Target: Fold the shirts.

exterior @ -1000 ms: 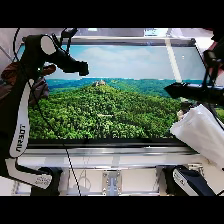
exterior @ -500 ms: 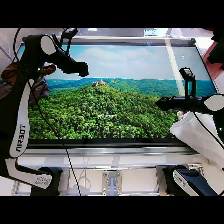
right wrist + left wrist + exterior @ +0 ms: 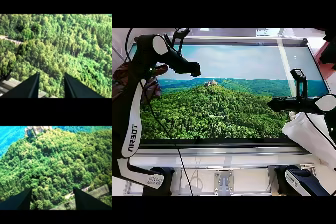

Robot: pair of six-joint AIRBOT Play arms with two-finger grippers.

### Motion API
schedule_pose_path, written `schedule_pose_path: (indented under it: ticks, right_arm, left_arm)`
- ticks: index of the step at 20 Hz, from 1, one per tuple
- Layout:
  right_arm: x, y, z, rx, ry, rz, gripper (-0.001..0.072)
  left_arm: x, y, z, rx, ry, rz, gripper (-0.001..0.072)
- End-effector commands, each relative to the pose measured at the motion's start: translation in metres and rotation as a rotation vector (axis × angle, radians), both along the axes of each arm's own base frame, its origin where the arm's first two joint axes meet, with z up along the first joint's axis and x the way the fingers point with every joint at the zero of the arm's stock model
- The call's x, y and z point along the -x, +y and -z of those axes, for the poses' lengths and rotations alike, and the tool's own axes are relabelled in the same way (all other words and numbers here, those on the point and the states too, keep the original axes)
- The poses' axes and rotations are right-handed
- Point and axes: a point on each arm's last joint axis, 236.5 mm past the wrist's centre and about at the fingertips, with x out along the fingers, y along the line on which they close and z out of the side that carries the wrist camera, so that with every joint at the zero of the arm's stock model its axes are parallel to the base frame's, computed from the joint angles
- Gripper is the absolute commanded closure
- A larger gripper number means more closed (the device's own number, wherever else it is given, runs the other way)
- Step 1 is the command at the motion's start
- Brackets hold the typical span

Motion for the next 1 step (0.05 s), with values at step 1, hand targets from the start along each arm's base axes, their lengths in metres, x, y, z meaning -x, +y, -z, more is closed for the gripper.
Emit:
schedule_pose_path:
  ticks: [1]
  right_arm:
    - [0.0003, 0.0003, 0.0004, 0.000, 0.002, -0.001, 0.0327]
  left_arm:
    - [-0.0002, 0.0001, -0.0003, 0.000, -0.001, 0.000, 0.0123]
